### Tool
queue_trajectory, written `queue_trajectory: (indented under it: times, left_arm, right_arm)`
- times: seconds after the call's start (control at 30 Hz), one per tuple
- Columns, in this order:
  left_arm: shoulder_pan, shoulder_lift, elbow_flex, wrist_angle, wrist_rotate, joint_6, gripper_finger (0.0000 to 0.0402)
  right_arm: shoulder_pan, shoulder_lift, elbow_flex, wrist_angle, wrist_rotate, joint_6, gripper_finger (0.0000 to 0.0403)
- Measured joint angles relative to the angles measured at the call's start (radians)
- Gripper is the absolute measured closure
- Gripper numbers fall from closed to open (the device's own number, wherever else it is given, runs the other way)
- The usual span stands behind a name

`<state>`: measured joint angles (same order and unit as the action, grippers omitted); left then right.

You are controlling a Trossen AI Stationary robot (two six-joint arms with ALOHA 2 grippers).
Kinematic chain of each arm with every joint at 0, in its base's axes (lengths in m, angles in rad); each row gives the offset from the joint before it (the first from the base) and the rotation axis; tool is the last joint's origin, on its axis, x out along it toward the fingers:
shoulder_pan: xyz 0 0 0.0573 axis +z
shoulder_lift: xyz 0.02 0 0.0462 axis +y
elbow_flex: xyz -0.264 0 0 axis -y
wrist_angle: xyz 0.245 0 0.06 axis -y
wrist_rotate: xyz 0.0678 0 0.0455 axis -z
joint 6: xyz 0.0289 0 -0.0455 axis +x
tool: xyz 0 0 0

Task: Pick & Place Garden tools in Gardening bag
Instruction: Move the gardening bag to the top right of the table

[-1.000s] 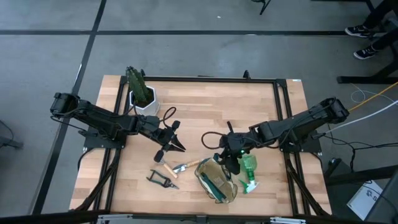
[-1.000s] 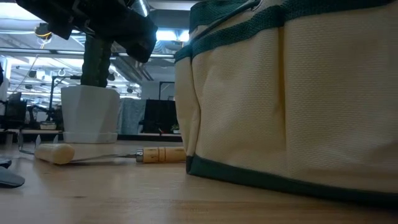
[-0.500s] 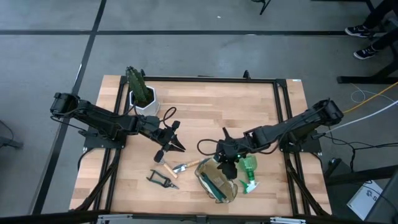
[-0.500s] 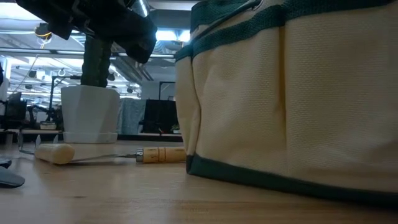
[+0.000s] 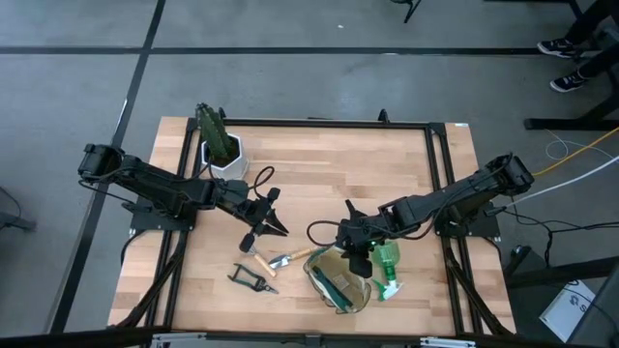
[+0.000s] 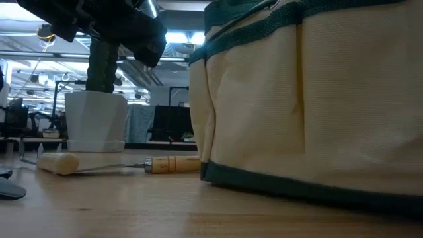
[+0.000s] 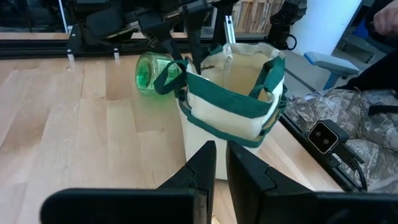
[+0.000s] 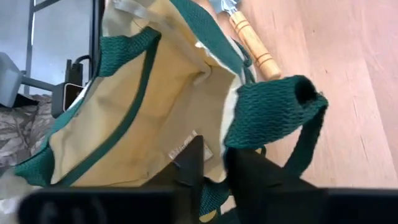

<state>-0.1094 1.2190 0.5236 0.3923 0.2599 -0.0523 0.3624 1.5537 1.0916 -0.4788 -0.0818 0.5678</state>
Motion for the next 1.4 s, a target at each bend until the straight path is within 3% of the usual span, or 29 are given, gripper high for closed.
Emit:
queue_trajectory:
  times: [0.23,0.5,0.8,1.17,1.4]
  left_arm:
    - [0.000,0.000,0.000,0.000,0.000,-0.041,0.0370]
    - [0.000,0.000,0.000,-0.001,0.000,-0.040,0.0370]
    - [0.000,0.000,0.000,0.000,0.000,-0.040,0.0370]
    - [0.000,0.000,0.000,0.000,0.000,-0.039,0.0370]
    - [0.000,0.000,0.000,-0.001,0.000,-0.039,0.0370]
  right_arm:
    - [-0.025,-0.022,-0.001,-0.015,-0.034,-0.020,0.0387]
    - [-0.089,-0.060,-0.002,-0.050,-0.071,-0.090,0.0389]
    - [-0.205,-0.194,-0.001,-0.087,-0.079,-0.187,0.0390]
    - [-0.392,-0.337,-0.001,-0.129,-0.026,-0.293,0.0390]
    - [-0.509,-0.353,-0.001,-0.147,-0.145,-0.426,0.0390]
